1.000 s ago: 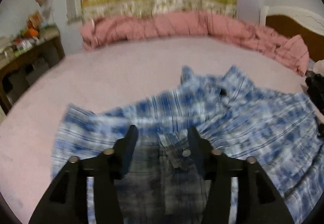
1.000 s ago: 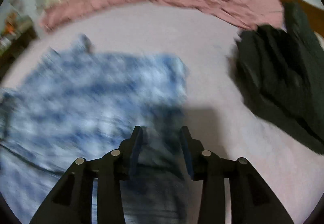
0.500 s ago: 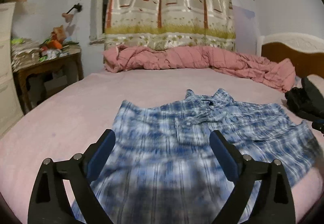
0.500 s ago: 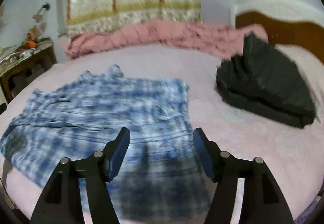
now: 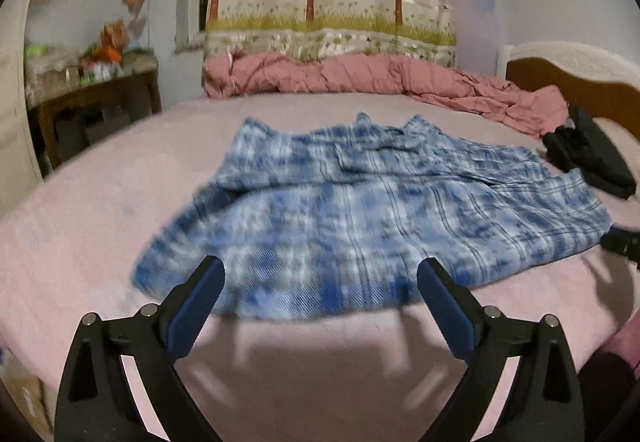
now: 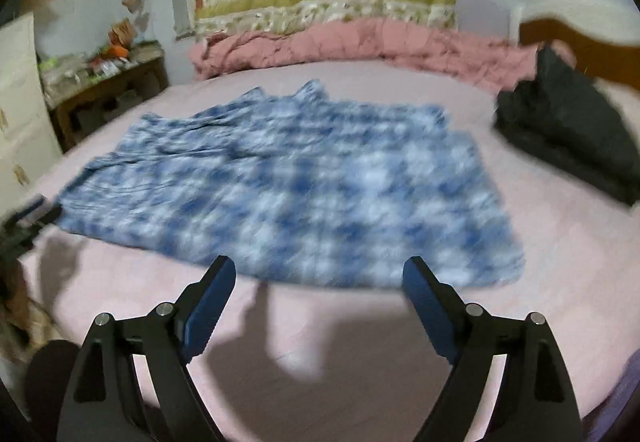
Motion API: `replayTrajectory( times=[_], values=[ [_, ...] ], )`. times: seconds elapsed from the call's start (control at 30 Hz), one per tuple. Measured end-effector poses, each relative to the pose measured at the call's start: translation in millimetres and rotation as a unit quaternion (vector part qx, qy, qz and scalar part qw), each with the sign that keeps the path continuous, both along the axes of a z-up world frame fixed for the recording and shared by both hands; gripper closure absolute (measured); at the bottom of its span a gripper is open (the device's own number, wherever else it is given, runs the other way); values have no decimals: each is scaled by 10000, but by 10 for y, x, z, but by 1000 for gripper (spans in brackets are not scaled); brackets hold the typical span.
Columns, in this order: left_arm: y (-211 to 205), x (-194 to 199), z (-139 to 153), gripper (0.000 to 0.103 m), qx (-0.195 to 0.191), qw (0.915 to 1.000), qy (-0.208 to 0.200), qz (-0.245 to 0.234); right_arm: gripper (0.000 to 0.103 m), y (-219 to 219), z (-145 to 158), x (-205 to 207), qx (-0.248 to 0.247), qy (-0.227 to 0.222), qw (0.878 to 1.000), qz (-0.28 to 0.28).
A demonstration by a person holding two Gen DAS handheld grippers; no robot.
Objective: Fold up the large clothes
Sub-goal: 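Move both tools down to the hem of the folded shirt, then grasp the shirt hem with both grippers and fold it up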
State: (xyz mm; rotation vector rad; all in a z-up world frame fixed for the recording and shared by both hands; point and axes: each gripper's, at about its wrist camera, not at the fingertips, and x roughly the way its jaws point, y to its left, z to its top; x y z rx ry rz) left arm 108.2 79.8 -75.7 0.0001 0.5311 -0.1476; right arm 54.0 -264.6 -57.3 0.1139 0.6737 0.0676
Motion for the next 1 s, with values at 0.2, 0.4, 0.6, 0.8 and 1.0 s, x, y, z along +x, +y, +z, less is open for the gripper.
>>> replayTrajectory(
  times=[0.2, 0.4, 0.6, 0.8, 1.0],
  values=[
    [1, 87, -242, 7, -966, 9931, 610, -268, 16, -7, -238, -10, 916, 265, 9954, 112],
    [35, 231, -249, 7, -1542, 9856, 669, -196, 17, -78, -304, 118, 1402, 150, 9900, 67],
    [122, 406, -220, 46, -1790, 9814, 660, 236, 52, -137, -305, 311, 1296, -77, 9907, -414],
    [266, 306, -200, 102, -1958, 9791, 409, 362, 97, -252, -322, 240, 1300, -311, 9887, -684],
    [148, 57, -33, 102, -1303, 9903, -9, 473, 97, -32, -192, 174, 382, -332, 9957, -780]
  ],
)
